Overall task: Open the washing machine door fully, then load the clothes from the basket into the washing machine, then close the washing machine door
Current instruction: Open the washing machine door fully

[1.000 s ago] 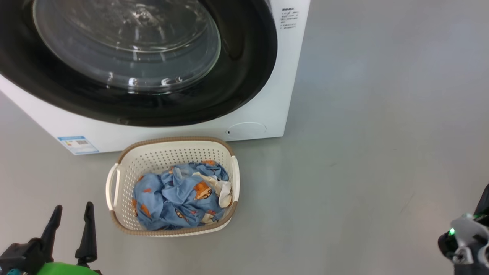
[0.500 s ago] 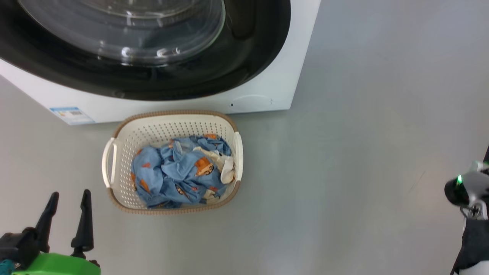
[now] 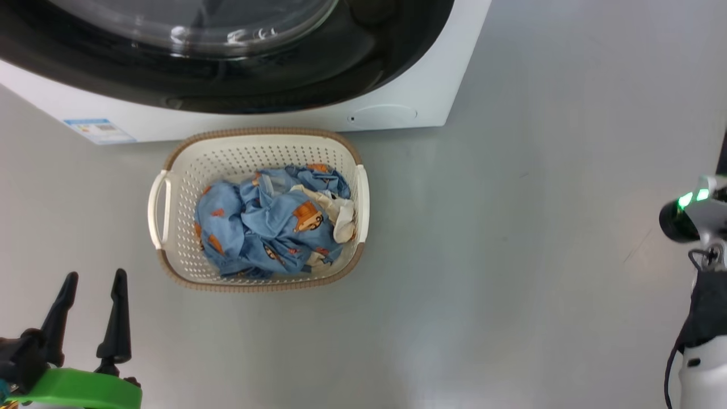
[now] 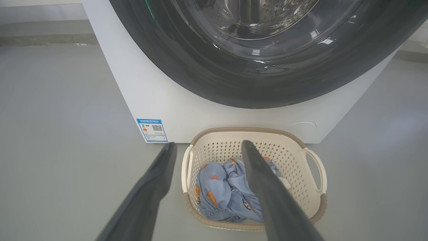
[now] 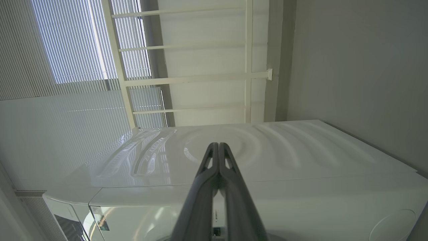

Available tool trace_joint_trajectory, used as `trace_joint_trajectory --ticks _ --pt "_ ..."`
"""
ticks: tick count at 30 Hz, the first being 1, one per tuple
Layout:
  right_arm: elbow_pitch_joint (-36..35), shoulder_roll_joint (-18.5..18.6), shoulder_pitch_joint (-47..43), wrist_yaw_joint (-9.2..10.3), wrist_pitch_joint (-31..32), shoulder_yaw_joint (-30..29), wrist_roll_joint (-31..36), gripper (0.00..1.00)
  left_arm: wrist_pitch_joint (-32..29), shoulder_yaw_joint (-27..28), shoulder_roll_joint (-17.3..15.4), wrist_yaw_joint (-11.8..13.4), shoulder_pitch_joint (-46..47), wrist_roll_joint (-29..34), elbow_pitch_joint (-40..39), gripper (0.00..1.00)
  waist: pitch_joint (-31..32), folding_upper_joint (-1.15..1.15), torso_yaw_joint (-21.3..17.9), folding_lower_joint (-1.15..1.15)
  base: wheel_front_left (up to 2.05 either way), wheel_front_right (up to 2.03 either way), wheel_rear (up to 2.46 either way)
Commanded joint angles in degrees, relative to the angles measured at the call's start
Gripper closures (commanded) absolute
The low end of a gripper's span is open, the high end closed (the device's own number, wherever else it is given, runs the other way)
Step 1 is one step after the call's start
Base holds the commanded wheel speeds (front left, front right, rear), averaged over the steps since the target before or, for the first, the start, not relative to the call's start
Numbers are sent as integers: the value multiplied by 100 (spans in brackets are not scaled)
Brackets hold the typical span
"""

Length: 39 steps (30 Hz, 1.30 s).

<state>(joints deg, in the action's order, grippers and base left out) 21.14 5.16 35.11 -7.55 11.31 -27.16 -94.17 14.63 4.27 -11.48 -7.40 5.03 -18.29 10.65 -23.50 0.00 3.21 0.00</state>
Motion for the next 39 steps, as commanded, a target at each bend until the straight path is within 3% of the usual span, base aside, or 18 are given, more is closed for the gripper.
trace_joint_trajectory --ticks 1,19,39 --pt "-145 35 228 6 84 175 116 100 37 222 -206 -9 118 -38 -157 0 -169 0 64 0 0 0 0" --pt "-224 65 1557 6 911 918 284 100 37 292 -214 -9 277 -168 -208 0 -781 0 221 0 0 0 0" --pt "-233 152 2583 6 1767 1852 536 100 37 381 56 -9 384 -378 -69 0 -1084 0 577 0 0 0 0"
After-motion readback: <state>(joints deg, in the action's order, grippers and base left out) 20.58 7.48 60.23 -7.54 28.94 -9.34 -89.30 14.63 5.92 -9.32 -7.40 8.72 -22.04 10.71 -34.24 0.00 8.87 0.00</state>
